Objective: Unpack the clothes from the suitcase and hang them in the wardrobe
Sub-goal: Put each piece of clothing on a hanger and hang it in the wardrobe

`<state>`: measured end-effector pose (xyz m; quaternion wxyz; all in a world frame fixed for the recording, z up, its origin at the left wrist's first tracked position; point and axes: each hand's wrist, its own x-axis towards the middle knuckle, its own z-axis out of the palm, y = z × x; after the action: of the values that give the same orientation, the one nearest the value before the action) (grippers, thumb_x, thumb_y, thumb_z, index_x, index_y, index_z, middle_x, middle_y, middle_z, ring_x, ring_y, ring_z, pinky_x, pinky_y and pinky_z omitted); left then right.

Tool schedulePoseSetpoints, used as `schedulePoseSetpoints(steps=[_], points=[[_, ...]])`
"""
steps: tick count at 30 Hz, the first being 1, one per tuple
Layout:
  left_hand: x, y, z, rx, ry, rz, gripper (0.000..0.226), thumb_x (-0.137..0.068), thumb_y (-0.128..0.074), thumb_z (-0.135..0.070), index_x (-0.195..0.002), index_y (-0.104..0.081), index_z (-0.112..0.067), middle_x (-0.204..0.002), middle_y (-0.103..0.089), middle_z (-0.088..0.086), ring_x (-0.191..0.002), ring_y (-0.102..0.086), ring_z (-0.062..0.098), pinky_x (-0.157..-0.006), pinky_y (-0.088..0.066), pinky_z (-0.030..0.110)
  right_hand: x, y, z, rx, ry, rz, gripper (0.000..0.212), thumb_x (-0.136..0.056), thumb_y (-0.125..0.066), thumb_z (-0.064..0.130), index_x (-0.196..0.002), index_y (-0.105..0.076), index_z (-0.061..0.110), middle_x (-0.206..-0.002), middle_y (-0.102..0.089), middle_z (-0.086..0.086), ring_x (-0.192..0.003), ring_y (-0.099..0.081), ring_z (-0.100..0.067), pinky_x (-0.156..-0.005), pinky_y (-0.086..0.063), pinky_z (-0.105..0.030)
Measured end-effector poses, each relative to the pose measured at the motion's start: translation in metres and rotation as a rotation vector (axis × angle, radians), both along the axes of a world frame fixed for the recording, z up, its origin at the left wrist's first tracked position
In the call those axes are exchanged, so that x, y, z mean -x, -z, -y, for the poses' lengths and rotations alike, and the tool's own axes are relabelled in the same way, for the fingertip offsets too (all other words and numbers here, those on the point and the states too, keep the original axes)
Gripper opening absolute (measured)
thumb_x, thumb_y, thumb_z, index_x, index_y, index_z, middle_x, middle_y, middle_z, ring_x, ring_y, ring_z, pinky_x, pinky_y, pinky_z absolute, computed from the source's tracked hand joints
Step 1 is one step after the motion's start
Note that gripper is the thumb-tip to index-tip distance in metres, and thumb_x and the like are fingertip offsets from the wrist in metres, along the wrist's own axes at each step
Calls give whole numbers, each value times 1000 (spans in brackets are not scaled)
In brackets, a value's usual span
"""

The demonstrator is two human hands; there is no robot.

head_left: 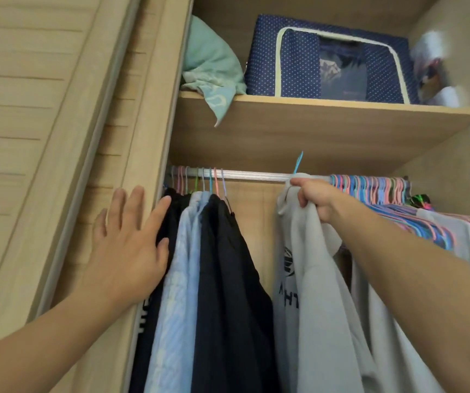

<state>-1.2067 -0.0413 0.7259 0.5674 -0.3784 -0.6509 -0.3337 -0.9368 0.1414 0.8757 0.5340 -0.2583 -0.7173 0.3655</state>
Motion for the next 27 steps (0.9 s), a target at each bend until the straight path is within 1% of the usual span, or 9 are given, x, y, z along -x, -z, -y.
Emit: schedulePoseSetpoints(steps=[4, 7, 10, 14, 16, 19, 21, 24, 27], points=[[1, 0, 2, -1, 2, 11, 72, -84, -43, -36, -155, -35, -27, -164, -19, 18, -154, -7, 39, -118, -23, 59, 12, 15, -18, 33, 118, 230, 42, -91, -30, -16, -99, -63, 9, -80, -62, -11, -81, -53, -28, -64, -46, -32], [1, 2, 2, -19, 23, 2, 67, -86, -44, -38, -152, -38, -29, -165, -18, 16, -155, -6, 36, -119, -22, 58, 14, 32, -38, 3, 150, 358, 68, -83, -31, -21, -132, -60, 17, -129, -47, -9, -123, -46, -37, -87, -48, -36], [-1, 3, 1, -22, 42, 2, 61, -92, -52, -33, -152, -37, -29, -166, -15, 16, -155, -3, 35, -120, -21, 58, 9, 44, -44, -113, 302, 225, 60, -87, -41, -6, -139, -56, 20, -136, -52, -14, -117, -52, -33, -86, -49, -31], [-7, 4, 0, -25, 45, 19, 65, -88, -58, -29, -151, -40, -28, -166, -13, 15, -155, -2, 35, -121, -19, 59, 13, 56, -39, -205, 592, 382, 47, -91, -49, 14, -138, -51, 15, -142, -48, -19, -129, -47, -39, -103, -43, -40], [-8, 4, 2, -7, 44, 25, 65, -87, -59, -29, -149, -41, -27, -166, -13, 17, -155, -2, 36, -121, -19, 60, 19, 56, -26, -74, 351, 307, 44, -86, -44, -1, -124, -56, 16, -131, -54, -18, -116, -53, -40, -94, -51, -41], [-9, 6, 3, 8, 56, 35, 63, -86, -60, -26, -147, -43, -25, -166, -13, 19, -155, -3, 36, -121, -18, 62, 38, 57, -4, 82, -18, 126, 63, -78, -36, -18, -134, -52, 6, -101, -58, -20, -91, -60, -37, -80, -55, -39], [-9, 7, 2, 8, 65, 31, 63, -86, -59, -23, -147, -43, -24, -166, -13, 19, -155, -4, 36, -120, -18, 63, 66, 54, 20, 69, -136, 133, 58, -83, -33, -20, -129, -53, 8, -88, -54, -16, -78, -58, -33, -71, -53, -35], [-8, 6, 2, 1, 79, 26, 63, -88, -57, -21, -149, -42, -23, -166, -13, 19, -155, -4, 36, -120, -18, 64, 108, 51, 56, 2, -294, 147, 39, -82, -31, -19, -93, -54, 11, -80, -56, -16, -73, -60, -31, -72, -54, -39], [-7, 6, 2, 3, 78, 18, 64, -87, -56, -19, -150, -42, -21, -165, -15, 20, -154, -6, 38, -119, -19, 65, 134, 54, 58, -14, -307, 133, 26, -87, -40, -12, -93, -57, 7, -87, -65, -19, -80, -65, -30, -85, -57, -44]])
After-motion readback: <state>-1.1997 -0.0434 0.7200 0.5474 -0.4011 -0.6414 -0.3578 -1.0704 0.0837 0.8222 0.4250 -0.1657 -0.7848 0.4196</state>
